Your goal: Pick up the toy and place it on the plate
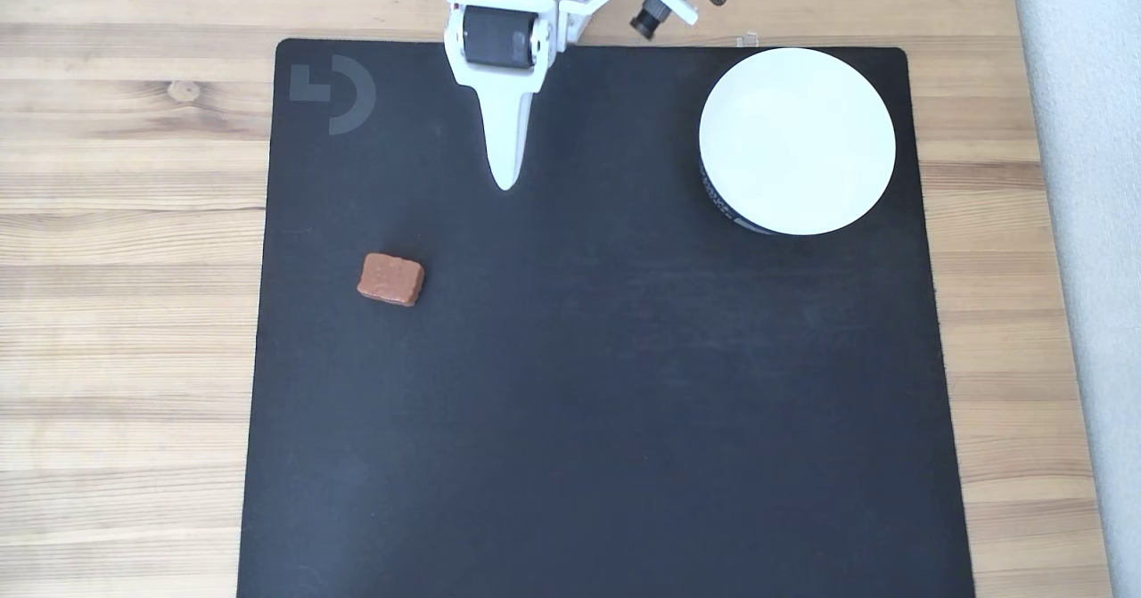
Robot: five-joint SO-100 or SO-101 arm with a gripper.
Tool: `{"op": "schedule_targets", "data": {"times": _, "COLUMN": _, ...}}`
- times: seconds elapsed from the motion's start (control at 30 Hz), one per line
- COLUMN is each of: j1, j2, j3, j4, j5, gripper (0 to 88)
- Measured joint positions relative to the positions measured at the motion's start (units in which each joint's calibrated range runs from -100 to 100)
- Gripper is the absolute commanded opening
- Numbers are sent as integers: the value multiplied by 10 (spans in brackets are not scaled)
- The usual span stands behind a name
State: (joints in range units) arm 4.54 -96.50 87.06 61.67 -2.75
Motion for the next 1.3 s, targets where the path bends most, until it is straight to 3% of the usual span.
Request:
{"op": "schedule_targets", "data": {"times": 0.67, "j1": 122, "j2": 601, "j3": -572, "j4": 3, "j5": -1, "gripper": 26}}
{"op": "schedule_targets", "data": {"times": 0.87, "j1": 169, "j2": 766, "j3": -764, "j4": 53, "j5": -2, "gripper": 26}}
{"op": "schedule_targets", "data": {"times": 1.3, "j1": 172, "j2": 966, "j3": -874, "j4": 61, "j5": -1, "gripper": 26}}
